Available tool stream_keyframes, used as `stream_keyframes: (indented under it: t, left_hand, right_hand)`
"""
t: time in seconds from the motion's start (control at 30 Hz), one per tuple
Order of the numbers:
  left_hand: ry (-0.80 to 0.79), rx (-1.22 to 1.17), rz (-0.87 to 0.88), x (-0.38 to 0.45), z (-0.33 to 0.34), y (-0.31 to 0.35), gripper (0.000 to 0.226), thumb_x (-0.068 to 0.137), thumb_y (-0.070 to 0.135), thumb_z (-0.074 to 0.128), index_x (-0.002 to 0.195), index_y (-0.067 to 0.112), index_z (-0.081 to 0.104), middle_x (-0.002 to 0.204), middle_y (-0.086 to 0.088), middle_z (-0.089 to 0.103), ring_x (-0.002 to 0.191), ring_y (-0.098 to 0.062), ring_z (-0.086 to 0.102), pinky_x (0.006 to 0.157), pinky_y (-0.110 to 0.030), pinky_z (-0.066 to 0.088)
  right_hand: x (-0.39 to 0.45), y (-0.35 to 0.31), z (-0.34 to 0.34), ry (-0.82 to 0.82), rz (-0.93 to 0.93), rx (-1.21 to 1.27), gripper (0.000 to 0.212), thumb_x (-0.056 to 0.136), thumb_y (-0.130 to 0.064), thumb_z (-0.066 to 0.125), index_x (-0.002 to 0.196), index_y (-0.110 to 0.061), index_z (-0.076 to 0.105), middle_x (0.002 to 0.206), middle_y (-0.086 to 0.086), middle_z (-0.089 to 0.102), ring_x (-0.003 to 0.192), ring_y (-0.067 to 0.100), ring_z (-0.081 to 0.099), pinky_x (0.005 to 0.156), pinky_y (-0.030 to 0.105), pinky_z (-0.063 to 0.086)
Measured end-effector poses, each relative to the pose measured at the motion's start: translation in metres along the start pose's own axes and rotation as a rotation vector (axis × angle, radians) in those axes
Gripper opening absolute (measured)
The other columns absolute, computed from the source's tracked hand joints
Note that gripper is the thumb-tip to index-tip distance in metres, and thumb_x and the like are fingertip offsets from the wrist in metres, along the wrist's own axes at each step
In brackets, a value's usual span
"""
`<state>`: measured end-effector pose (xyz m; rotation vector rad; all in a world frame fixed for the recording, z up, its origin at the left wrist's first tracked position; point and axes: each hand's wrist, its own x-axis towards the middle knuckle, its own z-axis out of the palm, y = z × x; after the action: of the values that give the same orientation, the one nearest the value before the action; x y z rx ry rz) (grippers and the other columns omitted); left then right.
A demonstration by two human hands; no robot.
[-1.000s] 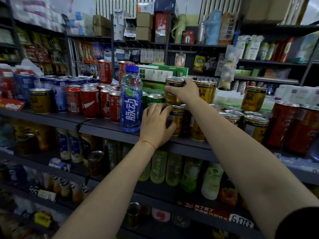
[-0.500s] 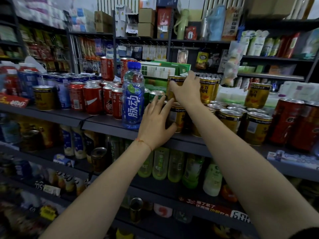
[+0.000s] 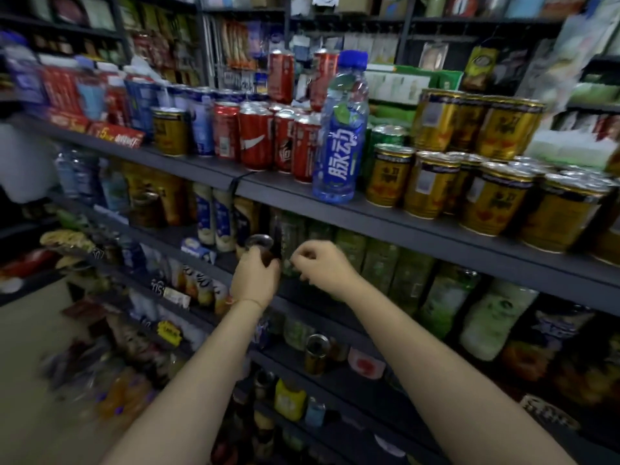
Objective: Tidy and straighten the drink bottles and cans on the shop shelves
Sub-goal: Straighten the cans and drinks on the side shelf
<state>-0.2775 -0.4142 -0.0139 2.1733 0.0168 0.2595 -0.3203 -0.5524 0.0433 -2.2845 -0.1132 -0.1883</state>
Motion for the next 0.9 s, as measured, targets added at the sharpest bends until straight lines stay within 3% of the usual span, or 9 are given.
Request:
stream_keyframes:
  t: [0.13,0.27,0.37,0.43,0.57,0.7,0.83,0.9]
  left_hand:
    - [-0.035,-0.184,-0.107,0.023,0.004,-0.029,0.048,0.079,0.031,0.064,0.122,0.013,0.053,0.119,-0.013,0.060,0.108,-0.033,0.060,0.093,-0.045,0.052]
    - [-0.061,-0.252,-0.104,0.037,0.007,-0.041,0.054,0.084,0.012,0.068,0.133,0.009,0.048,0.126,-0.015,0.059,0.116,-0.031,0.056,0.094,-0.032,0.044]
    - [-0.075,-0.267,-0.094,0.050,0.012,-0.044,0.060,0.087,0.013,0.069,0.140,0.011,0.042,0.132,-0.012,0.057,0.121,-0.029,0.054,0.092,-0.029,0.041]
    - [-0.074,-0.293,-0.108,0.059,0.016,-0.045,0.065,0.086,0.016,0.072,0.142,0.013,0.041,0.137,-0.010,0.055,0.125,-0.028,0.053,0.099,-0.034,0.043]
    - [-0.081,-0.271,-0.152,0.069,0.021,-0.046,0.077,0.081,0.023,0.078,0.146,0.017,0.037,0.140,-0.009,0.055,0.128,-0.030,0.052,0.105,-0.041,0.044]
    - [-0.016,-0.273,-0.140,0.069,0.017,-0.050,0.065,0.076,0.024,0.084,0.133,0.018,0.053,0.128,-0.007,0.064,0.119,-0.027,0.059,0.099,-0.035,0.047]
    - [0.027,-0.484,-0.093,0.049,0.005,-0.050,0.066,0.061,0.038,0.088,0.120,0.020,0.062,0.112,0.000,0.070,0.106,-0.019,0.065,0.094,-0.039,0.053]
    - [-0.028,-0.639,-0.113,0.036,-0.001,-0.042,0.061,0.063,0.039,0.087,0.116,0.024,0.061,0.111,0.000,0.069,0.104,-0.018,0.066,0.092,-0.040,0.055]
  right_hand:
    - [0.029,0.031,0.043,-0.092,0.222,0.062,0.038,0.095,-0.017,0.057,0.132,-0.014,0.057,0.126,0.006,0.064,0.105,0.019,0.060,0.084,0.028,0.049]
    - [0.044,0.038,0.065,-0.151,0.321,0.225,0.059,0.097,-0.003,0.046,0.153,-0.016,0.032,0.155,0.005,0.040,0.138,0.022,0.043,0.109,0.029,0.038]
    - [0.049,0.041,0.075,-0.178,0.338,0.331,0.067,0.095,0.006,0.043,0.156,-0.016,0.026,0.159,0.005,0.033,0.144,0.022,0.034,0.116,0.031,0.032]
    - [0.053,0.044,0.081,-0.193,0.340,0.348,0.070,0.094,0.008,0.043,0.156,-0.019,0.025,0.161,0.005,0.030,0.145,0.022,0.032,0.119,0.039,0.031]
    - [0.056,0.045,0.083,-0.182,0.322,0.382,0.070,0.094,0.006,0.046,0.157,-0.019,0.025,0.160,0.004,0.030,0.143,0.021,0.036,0.118,0.039,0.033]
    - [0.052,0.042,0.077,-0.154,0.287,0.400,0.067,0.096,0.000,0.050,0.156,-0.022,0.028,0.159,0.002,0.034,0.137,0.018,0.042,0.111,0.036,0.041]
    - [0.046,0.032,0.061,-0.097,0.200,0.442,0.070,0.092,0.000,0.058,0.153,-0.021,0.031,0.152,0.000,0.040,0.136,0.017,0.042,0.107,0.029,0.039]
    - [0.040,0.026,0.053,-0.107,0.157,0.449,0.075,0.087,-0.009,0.069,0.151,-0.024,0.034,0.143,-0.006,0.046,0.132,0.013,0.046,0.109,0.032,0.042]
